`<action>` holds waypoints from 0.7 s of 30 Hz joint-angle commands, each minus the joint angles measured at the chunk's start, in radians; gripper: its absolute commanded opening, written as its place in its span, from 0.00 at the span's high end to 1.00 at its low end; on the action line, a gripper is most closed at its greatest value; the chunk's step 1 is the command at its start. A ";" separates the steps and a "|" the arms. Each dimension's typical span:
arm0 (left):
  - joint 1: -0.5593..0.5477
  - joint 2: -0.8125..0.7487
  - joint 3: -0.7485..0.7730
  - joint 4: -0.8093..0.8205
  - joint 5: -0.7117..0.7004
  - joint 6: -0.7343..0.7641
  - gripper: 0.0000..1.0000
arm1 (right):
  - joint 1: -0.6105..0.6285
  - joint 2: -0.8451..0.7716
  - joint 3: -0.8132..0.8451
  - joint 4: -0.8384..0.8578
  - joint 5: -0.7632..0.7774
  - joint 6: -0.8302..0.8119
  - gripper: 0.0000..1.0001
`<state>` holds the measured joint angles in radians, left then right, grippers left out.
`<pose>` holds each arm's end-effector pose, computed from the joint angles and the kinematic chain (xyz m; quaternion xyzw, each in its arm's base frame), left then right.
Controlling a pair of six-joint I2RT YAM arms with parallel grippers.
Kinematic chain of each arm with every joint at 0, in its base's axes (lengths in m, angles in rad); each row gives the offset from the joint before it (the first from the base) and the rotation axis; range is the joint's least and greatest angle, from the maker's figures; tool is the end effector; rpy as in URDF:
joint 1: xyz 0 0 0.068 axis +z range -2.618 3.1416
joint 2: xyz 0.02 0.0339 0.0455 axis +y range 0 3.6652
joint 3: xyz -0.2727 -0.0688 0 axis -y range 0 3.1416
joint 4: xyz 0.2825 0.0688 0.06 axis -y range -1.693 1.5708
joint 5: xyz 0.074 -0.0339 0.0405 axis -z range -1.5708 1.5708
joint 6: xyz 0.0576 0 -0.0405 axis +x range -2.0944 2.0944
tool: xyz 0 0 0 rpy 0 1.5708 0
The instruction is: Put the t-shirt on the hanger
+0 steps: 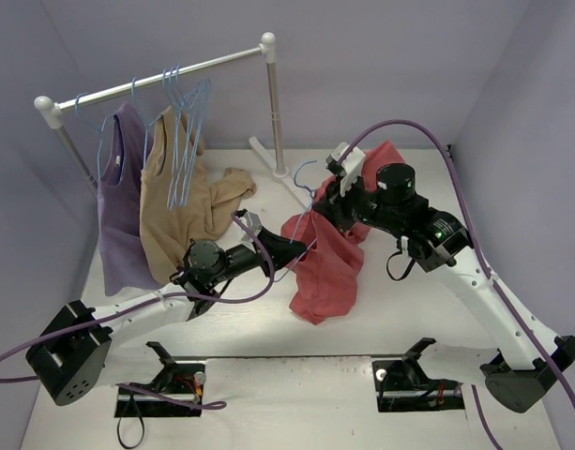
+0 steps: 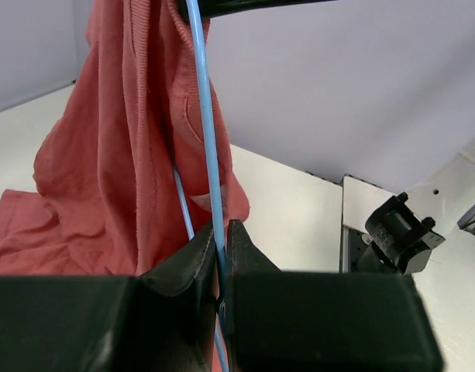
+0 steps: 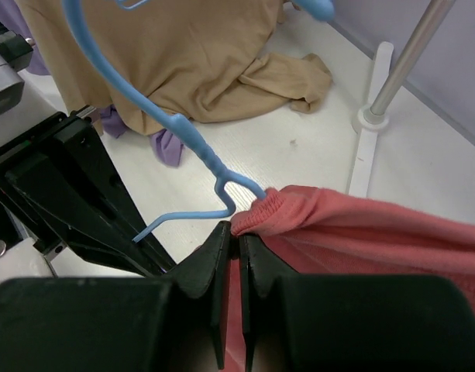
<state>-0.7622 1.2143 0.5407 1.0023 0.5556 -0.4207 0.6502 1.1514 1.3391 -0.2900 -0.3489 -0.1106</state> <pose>0.1956 -0.2287 0.2794 0.3149 0.5135 -0.5685 0.5603 0.2291 0.1989 0.4611 -0.3794 0.6356 0.3001 0.6016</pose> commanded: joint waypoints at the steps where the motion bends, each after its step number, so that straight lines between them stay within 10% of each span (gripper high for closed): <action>1: 0.006 -0.056 0.011 0.089 0.075 -0.004 1.00 | 0.011 -0.038 -0.014 0.077 0.047 -0.011 0.85; 21: 0.067 0.032 -0.040 0.251 0.106 -0.099 1.00 | 0.009 -0.181 -0.079 0.072 0.197 -0.012 0.25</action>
<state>-0.7147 1.2682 0.4763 1.0877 0.6238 -0.4967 0.6556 1.0117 1.2709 -0.2884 -0.2169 -0.1093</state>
